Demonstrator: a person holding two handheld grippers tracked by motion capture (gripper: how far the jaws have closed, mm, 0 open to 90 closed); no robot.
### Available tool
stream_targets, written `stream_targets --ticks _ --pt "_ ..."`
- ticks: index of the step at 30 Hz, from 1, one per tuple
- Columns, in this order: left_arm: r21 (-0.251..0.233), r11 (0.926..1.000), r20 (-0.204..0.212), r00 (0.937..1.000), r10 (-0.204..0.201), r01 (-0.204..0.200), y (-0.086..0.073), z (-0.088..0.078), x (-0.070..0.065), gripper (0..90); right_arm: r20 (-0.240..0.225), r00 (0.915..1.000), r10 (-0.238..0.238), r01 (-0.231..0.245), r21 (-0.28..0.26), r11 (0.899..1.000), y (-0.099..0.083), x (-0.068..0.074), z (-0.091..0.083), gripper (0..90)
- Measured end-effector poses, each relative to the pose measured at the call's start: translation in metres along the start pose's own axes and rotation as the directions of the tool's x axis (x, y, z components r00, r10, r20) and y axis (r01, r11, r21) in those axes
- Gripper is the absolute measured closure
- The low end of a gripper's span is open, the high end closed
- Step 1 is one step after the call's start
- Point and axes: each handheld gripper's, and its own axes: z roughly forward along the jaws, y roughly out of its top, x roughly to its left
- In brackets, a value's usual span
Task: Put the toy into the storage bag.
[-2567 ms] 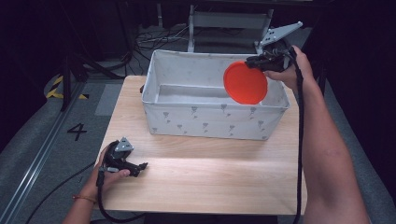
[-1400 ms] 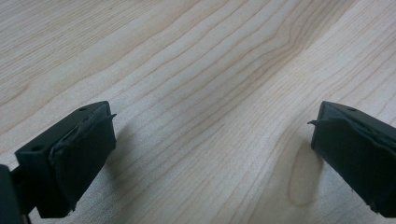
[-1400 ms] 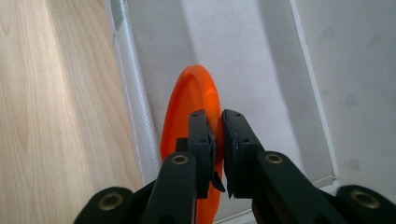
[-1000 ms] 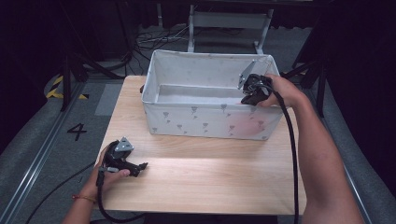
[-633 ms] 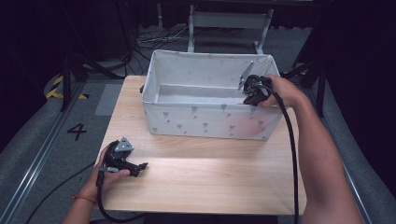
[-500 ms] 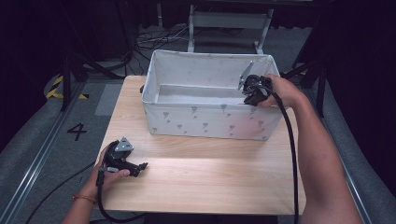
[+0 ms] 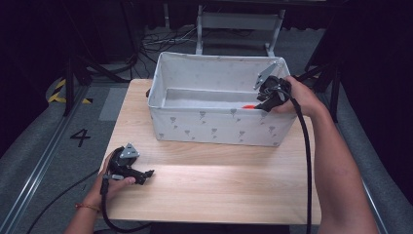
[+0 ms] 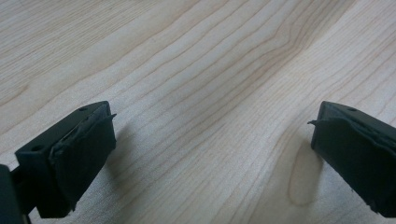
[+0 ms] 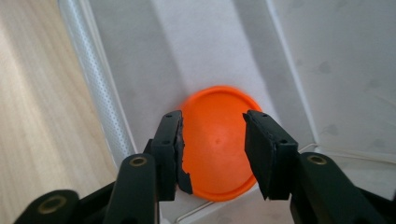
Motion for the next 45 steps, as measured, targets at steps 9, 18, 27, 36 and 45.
stream_targets --ticks 9,18,27,36,45 --pt "0.001 1.0 0.0 1.0 0.0 0.0 0.0 0.0 0.0 0.2 0.044 0.9894 0.138 -0.125 -0.222 0.967 -0.011 0.003 -0.014 55.6" --pt "0.0 1.0 0.0 1.0 -0.002 0.002 0.0 0.0 0.0 0.2 0.066 0.9646 0.255 -0.222 -0.318 0.922 -0.027 0.009 -0.029 57.5" --pt "0.0 1.0 -0.002 1.0 -0.003 0.003 0.0 0.0 0.0 0.2 0.067 0.9562 0.285 -0.237 -0.396 0.887 -0.037 0.027 -0.046 48.5" --pt "0.001 1.0 -0.003 1.0 -0.003 0.003 0.0 0.0 -0.001 0.2 0.094 0.9463 0.309 -0.24 -0.436 0.868 -0.049 0.044 -0.058 38.6" --pt "0.001 1.0 -0.004 1.0 -0.006 0.006 0.0 0.0 -0.001 0.2 0.153 0.9294 0.336 -0.237 -0.452 0.86 -0.07 0.068 -0.061 33.8"
